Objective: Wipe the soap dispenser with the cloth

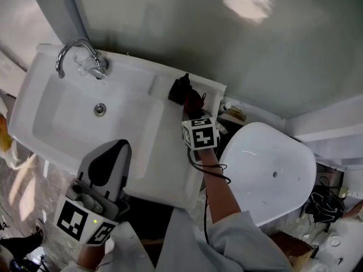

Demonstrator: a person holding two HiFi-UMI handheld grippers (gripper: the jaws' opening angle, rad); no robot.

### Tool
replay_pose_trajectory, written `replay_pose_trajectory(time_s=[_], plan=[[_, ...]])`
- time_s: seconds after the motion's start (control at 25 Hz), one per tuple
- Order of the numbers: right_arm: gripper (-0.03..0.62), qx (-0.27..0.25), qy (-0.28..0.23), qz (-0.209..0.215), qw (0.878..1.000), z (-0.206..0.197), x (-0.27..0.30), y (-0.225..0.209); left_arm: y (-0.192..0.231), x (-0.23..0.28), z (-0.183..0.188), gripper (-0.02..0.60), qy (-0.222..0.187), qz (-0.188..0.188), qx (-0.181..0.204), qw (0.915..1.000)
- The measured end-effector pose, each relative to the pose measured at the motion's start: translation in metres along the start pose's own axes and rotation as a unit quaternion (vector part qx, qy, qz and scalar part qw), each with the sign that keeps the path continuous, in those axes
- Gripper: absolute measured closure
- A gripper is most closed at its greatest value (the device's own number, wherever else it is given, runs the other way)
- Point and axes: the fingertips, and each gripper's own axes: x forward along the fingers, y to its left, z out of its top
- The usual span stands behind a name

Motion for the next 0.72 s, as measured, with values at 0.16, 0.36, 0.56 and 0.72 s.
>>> replay_pose_trajectory(time_s=[0.16, 0.36, 0.56, 0.72], plan=[[0.539, -0.002, 0.011, 0.0, 1.0, -0.002, -0.007, 0.004, 0.004, 0.002, 0.006, 0.578, -0.007, -0.011, -0.004, 0.9999], [0.539, -0.055, -0.012, -0.032, 0.998, 0.019, -0.037, 0.002, 0.006, 0.002, 0.009, 0.578, -0.013, -0.023, -0.007, 0.9996], [0.539, -0.146, -0.049, -0.093, 0.984, 0.065, -0.062, -0.007, 0.012, 0.001, 0.01, 0.578, -0.011, -0.026, -0.008, 0.9996], [0.539, -0.156, -0.065, -0.09, 0.981, 0.089, -0.06, -0.001, 0.016, -0.002, 0.009, 0.578, -0.011, -0.025, -0.011, 0.9996]])
